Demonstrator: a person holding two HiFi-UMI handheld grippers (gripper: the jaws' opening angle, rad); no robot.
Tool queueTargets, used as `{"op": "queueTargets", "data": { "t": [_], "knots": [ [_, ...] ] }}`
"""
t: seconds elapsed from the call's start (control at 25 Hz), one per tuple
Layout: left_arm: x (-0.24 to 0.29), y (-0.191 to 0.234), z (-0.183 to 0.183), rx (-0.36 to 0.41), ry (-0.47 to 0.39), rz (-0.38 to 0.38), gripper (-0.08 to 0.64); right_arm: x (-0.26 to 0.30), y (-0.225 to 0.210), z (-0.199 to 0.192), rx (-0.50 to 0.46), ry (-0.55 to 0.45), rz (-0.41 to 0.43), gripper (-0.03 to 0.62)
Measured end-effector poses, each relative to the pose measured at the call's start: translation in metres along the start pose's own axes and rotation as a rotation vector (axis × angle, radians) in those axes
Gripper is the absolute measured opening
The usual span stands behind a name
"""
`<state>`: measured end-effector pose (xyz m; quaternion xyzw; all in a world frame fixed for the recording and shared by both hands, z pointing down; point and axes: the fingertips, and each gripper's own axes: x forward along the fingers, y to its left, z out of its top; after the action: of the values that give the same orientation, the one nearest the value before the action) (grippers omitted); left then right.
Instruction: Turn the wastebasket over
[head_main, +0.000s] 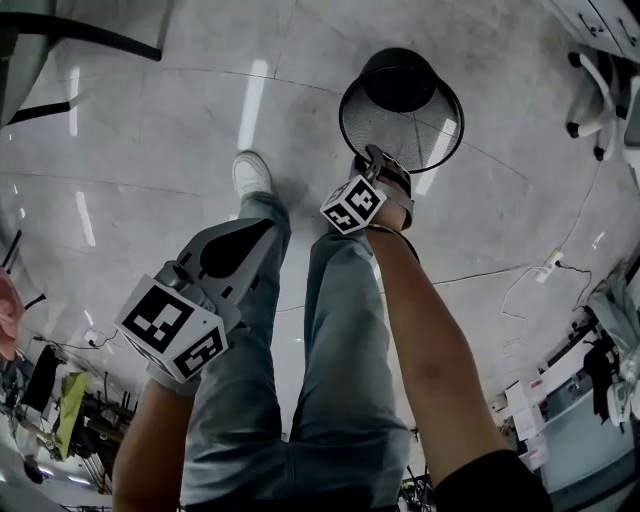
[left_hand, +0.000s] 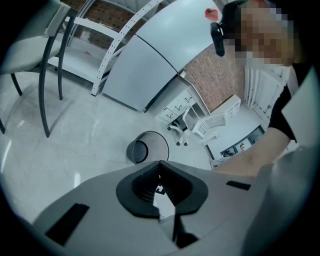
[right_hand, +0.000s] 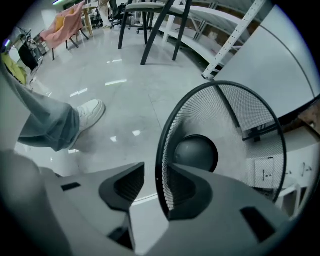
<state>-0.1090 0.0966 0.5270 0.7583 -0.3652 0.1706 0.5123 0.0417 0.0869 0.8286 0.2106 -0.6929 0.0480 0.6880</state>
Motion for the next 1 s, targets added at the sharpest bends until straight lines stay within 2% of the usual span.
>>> {"op": "queueTargets", "data": {
  "t": [0.16, 0.28, 0.44, 0.76, 0.88, 1.0],
  "knots": [
    [0.007, 0.004, -0.003, -0.004, 0.015, -0.013, 0.014, 0.008, 0.032, -0.009, -0.012, 0.013, 0.115, 0.221],
    [0.010, 0.008, -0.001, 0.009, 0.022, -0.021, 0.014, 0.014, 0.045, -0.015, -0.032, 0.019, 0.155, 0.236],
    [0.013, 0.023, 0.003, 0.020, 0.021, -0.015, 0.014, 0.028, 0.056, -0.015, -0.009, 0.016, 0.212, 0.282],
    [0.010, 0.065, 0.001, 0.011, 0.008, 0.032, 0.014, 0.055, 0.077, -0.007, 0.029, -0.015, 0.385, 0.429],
    [0.009, 0.073, 0.001, -0.009, -0.009, 0.040, 0.014, 0.058, 0.073, -0.006, 0.042, -0.014, 0.408, 0.460],
    [0.006, 0.073, -0.001, -0.019, -0.015, 0.041, 0.014, 0.056, 0.072, -0.007, 0.051, -0.005, 0.387, 0.472]
  ]
}}
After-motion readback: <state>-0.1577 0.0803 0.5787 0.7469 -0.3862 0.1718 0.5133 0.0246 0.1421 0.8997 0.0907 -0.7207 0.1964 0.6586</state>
